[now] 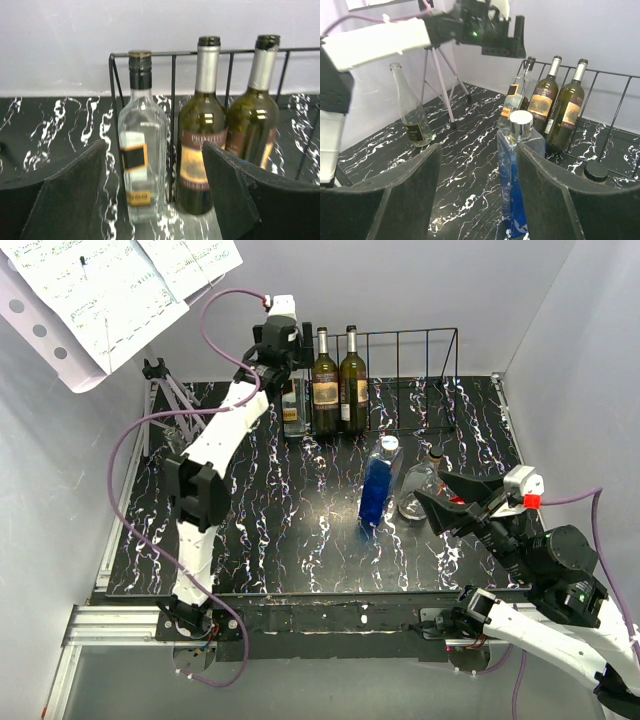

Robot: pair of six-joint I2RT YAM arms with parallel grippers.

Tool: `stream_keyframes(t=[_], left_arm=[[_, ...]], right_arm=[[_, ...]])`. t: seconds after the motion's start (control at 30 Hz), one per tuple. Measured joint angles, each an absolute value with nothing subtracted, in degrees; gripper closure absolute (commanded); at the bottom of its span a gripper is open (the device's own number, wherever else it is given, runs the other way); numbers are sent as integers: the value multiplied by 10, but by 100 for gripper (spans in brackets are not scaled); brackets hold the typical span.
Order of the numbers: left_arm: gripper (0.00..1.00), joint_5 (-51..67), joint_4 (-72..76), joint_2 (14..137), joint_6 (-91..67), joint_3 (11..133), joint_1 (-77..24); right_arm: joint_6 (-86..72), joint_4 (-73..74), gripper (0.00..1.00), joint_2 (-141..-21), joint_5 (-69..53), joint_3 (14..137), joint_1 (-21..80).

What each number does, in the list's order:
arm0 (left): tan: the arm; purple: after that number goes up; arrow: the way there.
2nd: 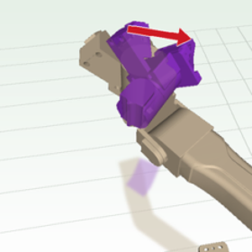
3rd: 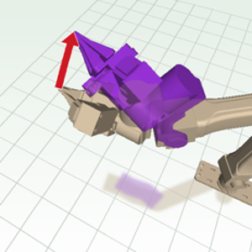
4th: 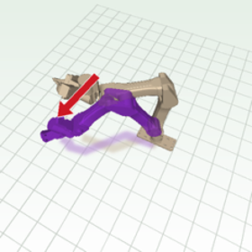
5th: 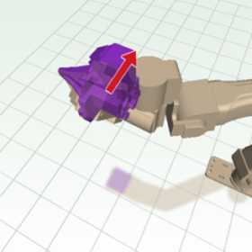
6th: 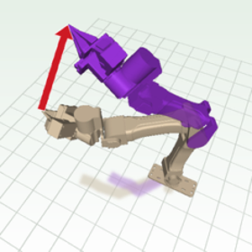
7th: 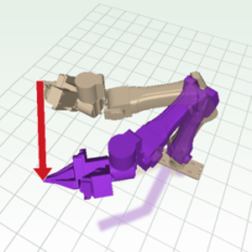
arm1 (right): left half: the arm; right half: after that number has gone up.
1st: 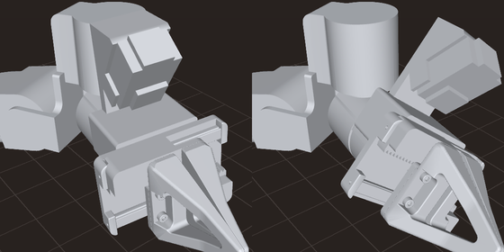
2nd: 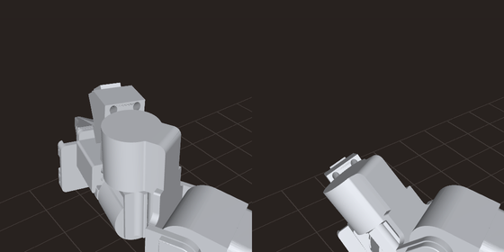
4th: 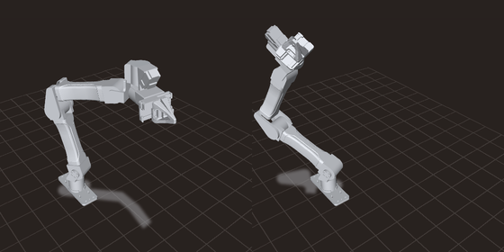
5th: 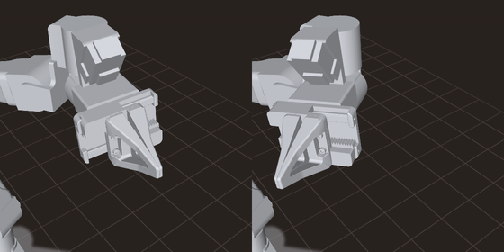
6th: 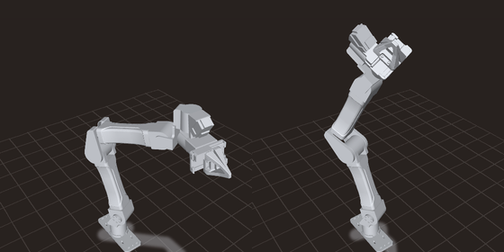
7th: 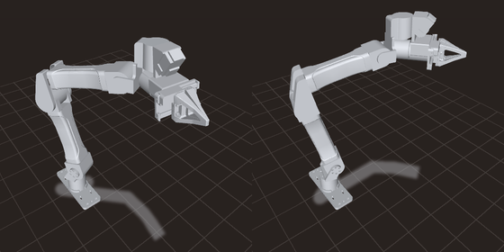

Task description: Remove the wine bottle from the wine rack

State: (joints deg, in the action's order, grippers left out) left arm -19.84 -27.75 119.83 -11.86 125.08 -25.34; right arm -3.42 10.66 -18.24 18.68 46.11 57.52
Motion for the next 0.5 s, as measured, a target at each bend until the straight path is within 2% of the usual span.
stream_keyframes(t=[0.2, 0.5], left_arm=[[26, -221, -189, 1319, -89, 1320, -251], [33, -209, -100, 1372, -92, 1322, -229]], right_arm=[[-28, 111, 33, -192, 189, 478, 575], [-30, 137, 34, -201, 190, 483, 575]])
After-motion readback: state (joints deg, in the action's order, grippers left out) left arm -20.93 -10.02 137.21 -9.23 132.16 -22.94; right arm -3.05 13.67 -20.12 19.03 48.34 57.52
